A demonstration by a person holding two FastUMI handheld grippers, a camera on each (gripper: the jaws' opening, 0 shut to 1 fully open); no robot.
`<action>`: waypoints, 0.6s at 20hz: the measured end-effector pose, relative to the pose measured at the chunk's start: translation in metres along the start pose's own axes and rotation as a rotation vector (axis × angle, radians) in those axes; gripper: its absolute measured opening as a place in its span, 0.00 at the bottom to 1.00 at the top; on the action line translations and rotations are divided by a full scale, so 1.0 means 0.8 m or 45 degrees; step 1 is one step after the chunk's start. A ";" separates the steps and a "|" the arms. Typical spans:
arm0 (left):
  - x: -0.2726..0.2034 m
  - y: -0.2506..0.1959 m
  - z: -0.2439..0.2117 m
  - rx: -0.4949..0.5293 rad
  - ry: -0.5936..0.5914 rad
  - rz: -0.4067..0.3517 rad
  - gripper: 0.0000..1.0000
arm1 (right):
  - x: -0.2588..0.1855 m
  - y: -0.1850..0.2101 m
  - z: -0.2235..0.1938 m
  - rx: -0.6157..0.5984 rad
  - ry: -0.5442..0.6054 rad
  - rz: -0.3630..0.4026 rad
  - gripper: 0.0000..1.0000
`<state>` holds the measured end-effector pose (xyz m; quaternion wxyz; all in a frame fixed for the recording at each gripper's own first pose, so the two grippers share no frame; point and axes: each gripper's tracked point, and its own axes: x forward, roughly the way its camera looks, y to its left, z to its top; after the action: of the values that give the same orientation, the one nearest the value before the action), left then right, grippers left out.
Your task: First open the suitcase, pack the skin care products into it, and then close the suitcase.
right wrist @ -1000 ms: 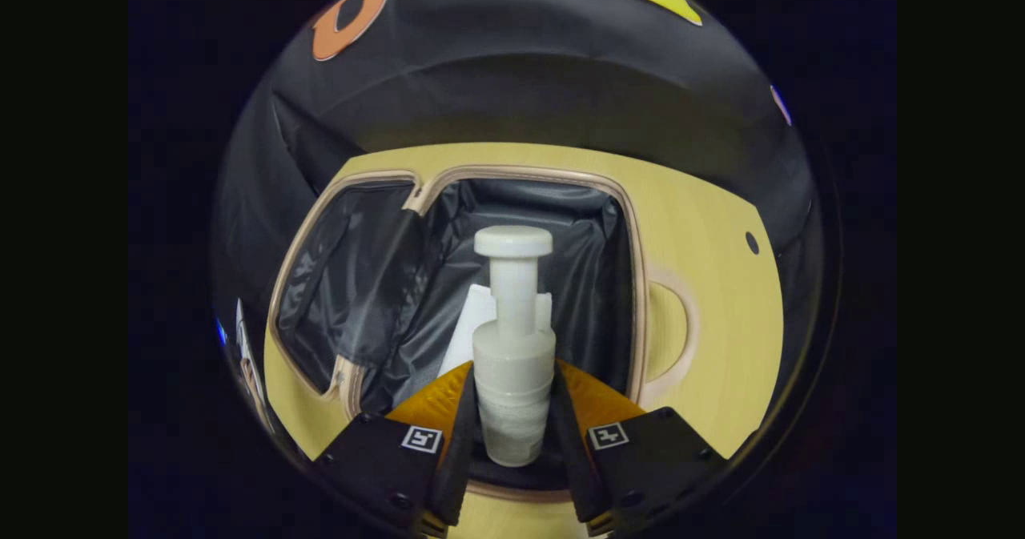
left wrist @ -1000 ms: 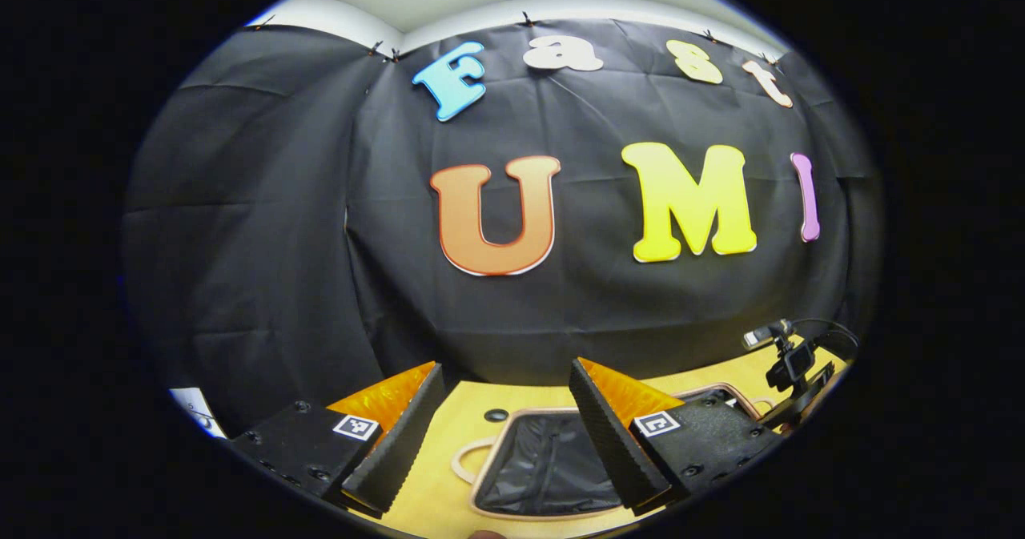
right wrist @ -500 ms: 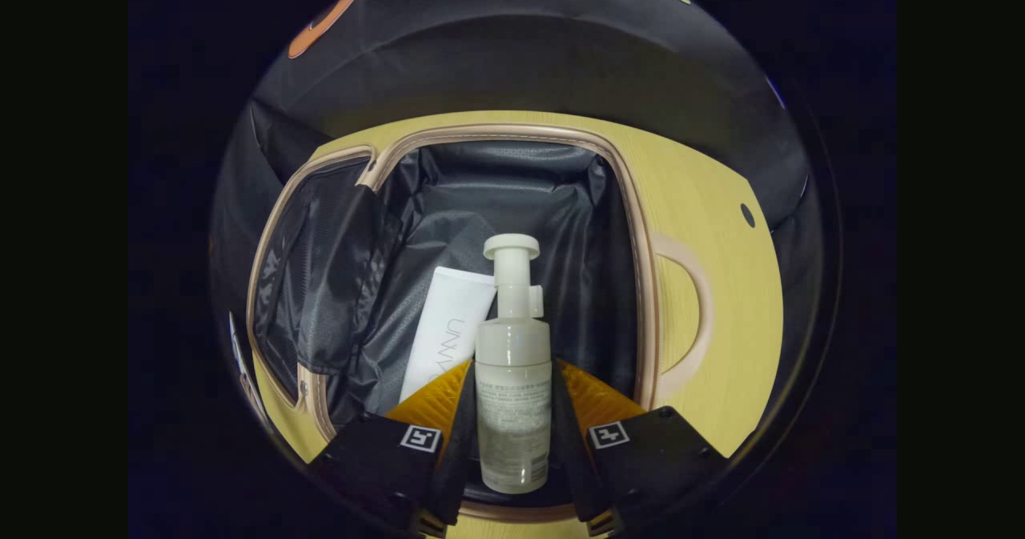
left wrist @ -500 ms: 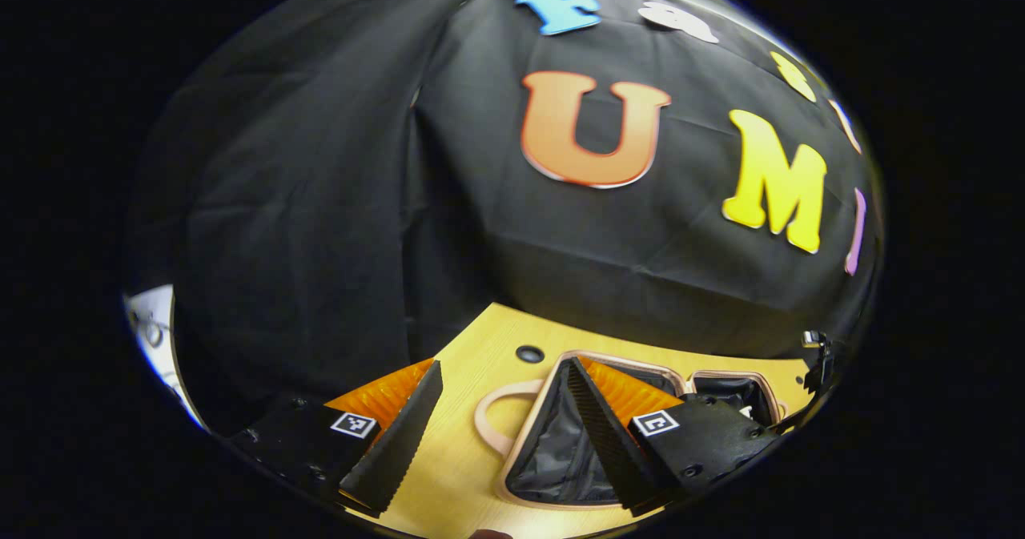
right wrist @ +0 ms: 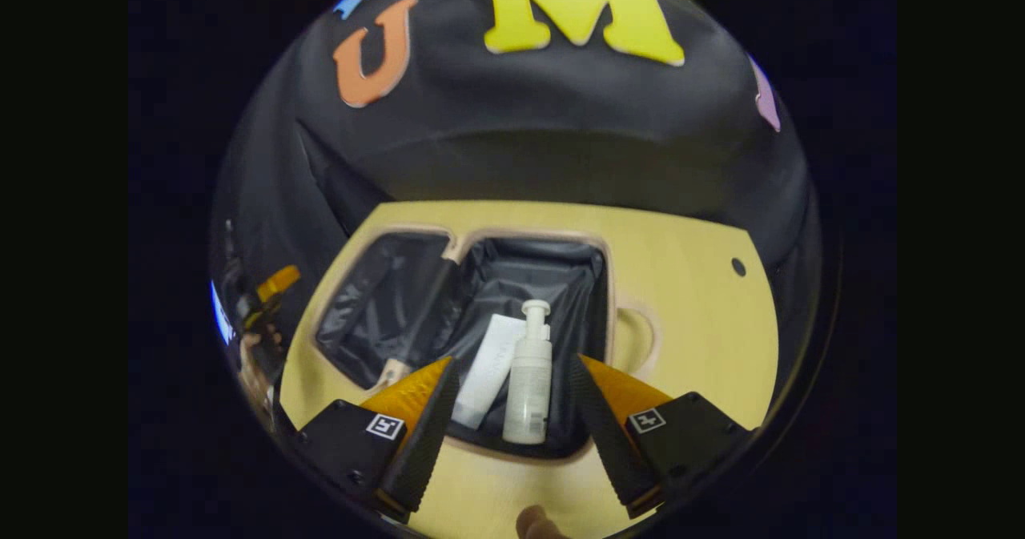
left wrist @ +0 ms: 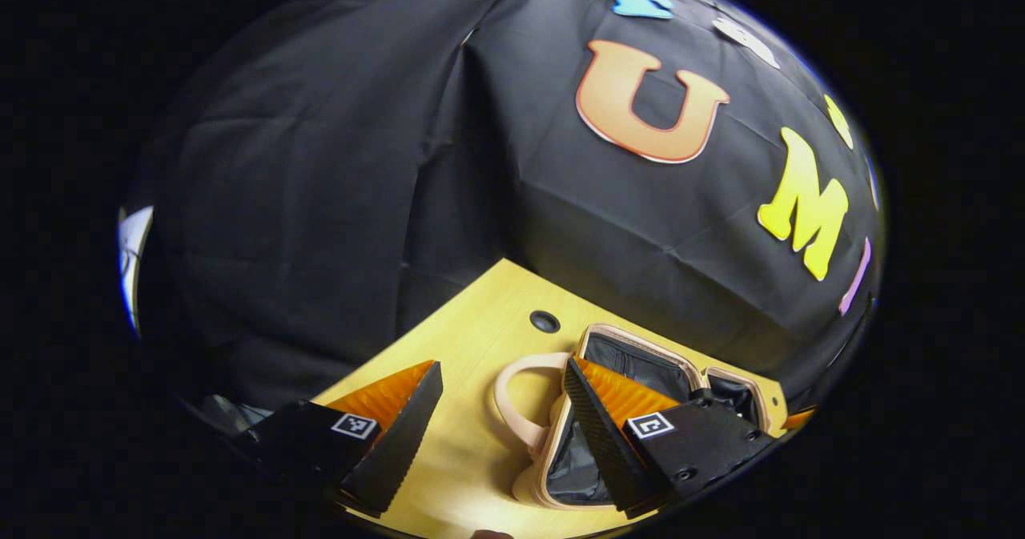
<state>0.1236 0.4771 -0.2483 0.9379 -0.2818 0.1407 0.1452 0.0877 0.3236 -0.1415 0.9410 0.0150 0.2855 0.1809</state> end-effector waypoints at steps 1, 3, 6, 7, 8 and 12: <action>0.010 0.002 -0.011 -0.093 0.033 -0.019 0.98 | -0.035 -0.010 0.008 -0.048 -0.074 -0.025 0.83; 0.017 0.000 -0.035 -0.291 0.102 -0.077 0.87 | -0.107 -0.033 0.018 -0.111 -0.205 -0.102 0.83; 0.037 -0.002 -0.059 -0.540 0.170 -0.120 0.88 | -0.212 -0.058 0.026 -0.111 -0.374 -0.226 0.83; 0.043 -0.006 -0.062 -0.606 0.177 -0.143 0.86 | -0.235 -0.067 0.022 -0.122 -0.394 -0.265 0.82; 0.047 -0.005 -0.064 -0.665 0.183 -0.157 0.75 | -0.256 -0.075 0.015 -0.133 -0.407 -0.302 0.83; 0.065 -0.010 -0.086 -0.793 0.247 -0.141 0.23 | -0.301 -0.093 0.003 -0.070 -0.443 -0.384 0.80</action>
<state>0.1617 0.4417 -0.3178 0.7955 -0.5746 0.1626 0.1024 -0.0719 0.1700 -0.0212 0.9925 -0.0226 0.1131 0.0404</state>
